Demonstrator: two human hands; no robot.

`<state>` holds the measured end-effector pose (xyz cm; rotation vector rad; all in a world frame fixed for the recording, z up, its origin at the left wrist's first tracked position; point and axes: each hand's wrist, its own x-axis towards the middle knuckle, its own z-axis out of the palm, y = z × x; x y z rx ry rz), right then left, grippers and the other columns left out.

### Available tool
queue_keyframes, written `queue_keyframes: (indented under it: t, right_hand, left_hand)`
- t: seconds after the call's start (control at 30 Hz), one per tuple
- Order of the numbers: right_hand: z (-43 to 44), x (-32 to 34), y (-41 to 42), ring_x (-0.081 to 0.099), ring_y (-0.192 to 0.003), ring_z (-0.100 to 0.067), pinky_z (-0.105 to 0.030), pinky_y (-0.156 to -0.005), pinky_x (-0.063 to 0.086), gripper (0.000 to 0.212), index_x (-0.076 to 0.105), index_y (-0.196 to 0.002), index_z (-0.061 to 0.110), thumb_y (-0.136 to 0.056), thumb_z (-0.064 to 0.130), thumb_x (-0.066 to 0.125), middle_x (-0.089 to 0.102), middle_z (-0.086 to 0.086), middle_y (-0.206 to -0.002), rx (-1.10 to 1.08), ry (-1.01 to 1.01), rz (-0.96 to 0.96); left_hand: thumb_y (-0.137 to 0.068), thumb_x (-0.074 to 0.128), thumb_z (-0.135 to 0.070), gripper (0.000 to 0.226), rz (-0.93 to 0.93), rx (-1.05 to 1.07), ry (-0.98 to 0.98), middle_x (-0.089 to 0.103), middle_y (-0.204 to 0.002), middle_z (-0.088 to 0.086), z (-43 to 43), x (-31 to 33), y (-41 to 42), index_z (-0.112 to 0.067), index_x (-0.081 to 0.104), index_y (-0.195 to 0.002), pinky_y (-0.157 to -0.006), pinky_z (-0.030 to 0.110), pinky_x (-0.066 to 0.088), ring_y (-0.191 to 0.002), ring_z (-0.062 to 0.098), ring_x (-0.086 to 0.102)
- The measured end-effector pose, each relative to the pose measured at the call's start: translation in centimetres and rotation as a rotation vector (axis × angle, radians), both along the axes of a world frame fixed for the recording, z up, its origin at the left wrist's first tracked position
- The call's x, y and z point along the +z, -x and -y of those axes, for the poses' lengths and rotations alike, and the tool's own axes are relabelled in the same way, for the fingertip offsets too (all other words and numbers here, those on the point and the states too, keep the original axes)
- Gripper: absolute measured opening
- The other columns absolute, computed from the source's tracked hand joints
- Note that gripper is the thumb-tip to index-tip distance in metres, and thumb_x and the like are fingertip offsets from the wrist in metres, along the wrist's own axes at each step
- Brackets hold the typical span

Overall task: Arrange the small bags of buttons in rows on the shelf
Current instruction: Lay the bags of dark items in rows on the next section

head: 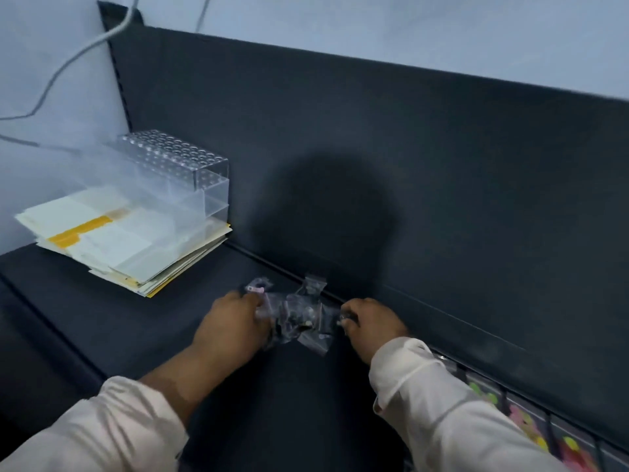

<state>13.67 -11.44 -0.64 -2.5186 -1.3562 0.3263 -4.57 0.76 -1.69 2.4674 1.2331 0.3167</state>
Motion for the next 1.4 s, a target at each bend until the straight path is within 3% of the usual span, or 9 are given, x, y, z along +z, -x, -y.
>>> queue_keyframes:
  t: [0.23, 0.4, 0.5, 0.63, 0.73, 0.83, 1.0, 1.13, 1.4]
  right_hand:
    - [-3.1, -2.3, -0.2, 0.038, -0.127, -0.019, -0.015, -0.102, 0.024, 0.045, 0.046, -0.135, 0.029, -0.092, 0.015, 0.045, 0.050, 0.004, -0.137, -0.041, 0.002, -0.006]
    - [-4.2, -2.7, 0.0, 0.039, -0.125, -0.023, -0.019, -0.103, 0.029, 0.051, 0.044, -0.135, 0.029, -0.087, 0.014, 0.050, 0.050, -0.001, -0.134, -0.081, 0.040, 0.016]
    - [-4.1, -2.2, 0.2, 0.049, -0.117, -0.023, -0.021, -0.094, 0.037, 0.037, 0.055, -0.121, 0.024, -0.085, 0.015, 0.054, 0.056, -0.003, -0.124, -0.137, 0.070, -0.026]
    - [-3.0, -2.1, 0.4, 0.064, -0.087, -0.023, -0.025, -0.074, 0.050, 0.015, 0.056, -0.073, 0.027, -0.078, 0.015, 0.063, 0.064, 0.000, -0.086, -0.340, -0.039, -0.221]
    - [-1.9, -1.9, 0.7, 0.058, -0.067, -0.017, -0.022, -0.061, 0.045, 0.030, 0.048, -0.058, 0.025, -0.075, 0.010, 0.068, 0.056, 0.006, -0.063, -0.473, -0.195, -0.335]
    - [-0.9, -1.1, 1.1, 0.050, -0.056, -0.016, -0.027, -0.057, 0.043, 0.034, 0.048, -0.055, 0.020, -0.073, 0.003, 0.071, 0.053, 0.002, -0.054, -0.519, -0.360, -0.517]
    - [2.1, 1.0, 2.1, 0.050, -0.048, -0.013, -0.022, -0.043, 0.042, 0.032, 0.047, -0.065, 0.017, -0.078, -0.007, 0.065, 0.052, -0.002, -0.057, -0.560, -0.584, -0.796]
    - [6.4, 2.9, 3.1, 0.053, -0.049, -0.009, -0.020, -0.044, 0.042, 0.026, 0.054, -0.071, 0.015, -0.081, -0.008, 0.060, 0.056, 0.001, -0.058, -0.541, -0.671, -0.975]
    - [21.8, 4.8, 5.7, 0.046, -0.045, -0.007, -0.018, -0.042, 0.039, 0.027, 0.054, -0.068, 0.015, -0.085, -0.005, 0.056, 0.052, 0.004, -0.057, -0.551, -0.756, -1.004]
  left_hand:
    - [-0.086, 0.037, -0.054, 0.047, 0.009, -0.223, -0.130, 0.058, -0.106, 0.003, -3.6, -2.1, -3.0, -0.025, 0.064, -0.111, -0.087, 0.038, 0.046, -0.104, 0.027, 0.050]
    - [-0.075, 0.034, -0.066, 0.062, -0.104, -0.353, -0.130, 0.052, -0.125, -0.005, -3.8, -2.8, -5.3, -0.032, 0.058, -0.121, -0.105, 0.039, 0.028, -0.128, 0.022, 0.034]
    - [-0.081, 0.057, -0.055, 0.035, -0.032, -0.351, -0.108, 0.054, -0.111, -0.007, -3.6, -2.4, -5.7, -0.030, 0.060, -0.106, -0.105, 0.037, 0.027, -0.120, 0.017, 0.037]
    - [-0.084, 0.062, -0.027, 0.008, 0.142, -0.371, -0.056, 0.057, -0.084, -0.009, -3.2, -1.6, -6.1, -0.023, 0.059, -0.077, -0.092, 0.033, 0.034, -0.096, 0.014, 0.048]
    - [-0.084, 0.062, -0.020, 0.017, 0.316, -0.294, 0.143, 0.060, -0.067, -0.006, -2.9, -0.6, -6.1, -0.020, 0.055, -0.069, -0.064, 0.022, 0.042, -0.070, 0.011, 0.056]
    - [-0.087, 0.061, -0.015, 0.017, 0.455, -0.221, 0.407, 0.058, -0.062, -0.002, -2.8, 0.4, -6.1, -0.018, 0.054, -0.071, -0.055, 0.030, 0.044, -0.057, 0.014, 0.052]
    - [-0.092, 0.055, -0.009, 0.012, 0.586, -0.163, 0.684, 0.060, -0.074, 0.007, -0.4, 2.4, -6.2, -0.013, 0.052, -0.080, -0.062, 0.041, 0.055, -0.062, 0.021, 0.062]
    - [-0.098, 0.043, -0.012, 0.019, 0.571, -0.174, 0.911, 0.059, -0.071, 0.004, 4.4, 4.5, -5.9, -0.012, 0.056, -0.085, -0.053, 0.028, 0.051, -0.044, 0.011, 0.061]
    - [-0.097, 0.048, -0.033, 0.026, 0.431, -0.303, 1.145, 0.065, -0.095, 0.010, 19.7, 6.7, -5.3, -0.012, 0.062, -0.092, -0.057, 0.030, 0.054, -0.063, 0.025, 0.061]
